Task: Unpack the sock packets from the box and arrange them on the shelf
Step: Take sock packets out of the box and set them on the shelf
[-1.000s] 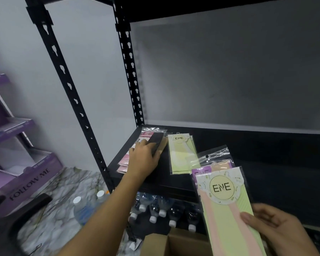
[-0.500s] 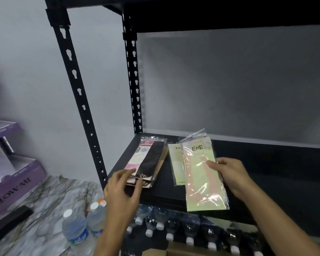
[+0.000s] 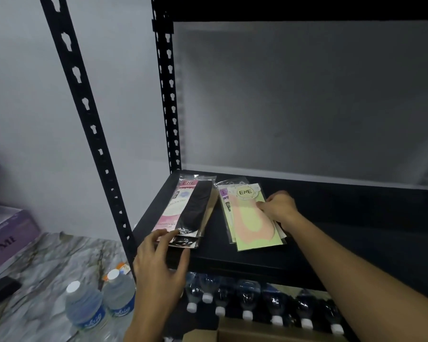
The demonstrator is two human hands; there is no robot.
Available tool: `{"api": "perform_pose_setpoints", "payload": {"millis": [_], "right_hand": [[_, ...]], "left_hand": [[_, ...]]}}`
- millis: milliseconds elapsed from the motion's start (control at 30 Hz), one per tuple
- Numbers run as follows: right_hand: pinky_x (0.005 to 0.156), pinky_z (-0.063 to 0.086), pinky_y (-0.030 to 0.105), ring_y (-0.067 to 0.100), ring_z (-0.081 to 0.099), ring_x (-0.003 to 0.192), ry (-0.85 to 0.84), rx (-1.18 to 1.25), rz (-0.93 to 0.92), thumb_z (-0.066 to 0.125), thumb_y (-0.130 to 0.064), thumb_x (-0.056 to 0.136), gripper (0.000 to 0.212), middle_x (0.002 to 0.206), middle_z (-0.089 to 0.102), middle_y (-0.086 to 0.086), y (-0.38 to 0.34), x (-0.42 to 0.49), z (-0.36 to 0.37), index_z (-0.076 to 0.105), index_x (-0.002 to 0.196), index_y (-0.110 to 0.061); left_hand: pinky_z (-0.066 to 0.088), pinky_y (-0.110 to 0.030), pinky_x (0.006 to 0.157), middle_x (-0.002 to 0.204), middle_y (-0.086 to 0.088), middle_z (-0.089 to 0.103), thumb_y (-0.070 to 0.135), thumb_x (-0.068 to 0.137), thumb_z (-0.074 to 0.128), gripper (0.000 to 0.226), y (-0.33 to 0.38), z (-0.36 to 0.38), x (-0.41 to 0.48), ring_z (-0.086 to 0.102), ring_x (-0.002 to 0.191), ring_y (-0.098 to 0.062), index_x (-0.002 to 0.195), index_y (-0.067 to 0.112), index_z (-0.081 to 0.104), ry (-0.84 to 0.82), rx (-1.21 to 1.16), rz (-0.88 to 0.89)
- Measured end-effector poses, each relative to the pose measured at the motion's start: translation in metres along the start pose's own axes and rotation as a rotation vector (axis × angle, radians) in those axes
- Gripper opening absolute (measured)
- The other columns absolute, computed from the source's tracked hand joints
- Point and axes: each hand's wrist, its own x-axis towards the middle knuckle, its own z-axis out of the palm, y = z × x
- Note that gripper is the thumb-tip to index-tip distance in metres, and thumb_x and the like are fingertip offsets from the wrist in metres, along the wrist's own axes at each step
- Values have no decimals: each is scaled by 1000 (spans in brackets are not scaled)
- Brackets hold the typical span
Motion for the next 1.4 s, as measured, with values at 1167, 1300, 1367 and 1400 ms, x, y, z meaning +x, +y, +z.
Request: {"api": "perform_pose_setpoints", "payload": {"millis": [1167, 1300, 1367, 1400], "right_hand": [[69, 41, 17, 10, 56, 75, -501, -306, 6, 71, -16, 81, 21, 83, 62, -1, 353, -161, -2, 67, 98, -6], [63, 38, 15, 13, 54, 80, -506, -364, 77, 72, -18, 81, 26, 90, 59, 3, 381, -153, 9, 66, 102, -4], [73, 39, 21, 15, 54, 85, -513, -380, 115, 71, -20, 82, 29, 94, 57, 3, 393, -148, 12, 65, 106, -6], [75, 39, 22, 15, 53, 87, -518, -384, 127, 71, -20, 82, 29, 97, 56, 3, 398, -146, 13, 64, 107, -6]], "left_hand": [[44, -36, 99, 126, -9, 53, 27, 86, 68, 41, -34, 151, -209, 52, 116, -27, 122, 11, 58, -1219, 178, 16], [39, -41, 107, 145, -16, 36, 29, 81, 69, 53, -57, 174, -224, 40, 132, -36, 129, 14, 50, -1285, 294, -9], [37, -45, 109, 150, -16, 28, 30, 79, 71, 58, -64, 186, -229, 33, 136, -37, 131, 16, 48, -1278, 311, -20], [35, -47, 111, 150, -15, 28, 31, 79, 71, 60, -66, 192, -232, 29, 137, -37, 132, 16, 47, -1267, 322, -12]]}}
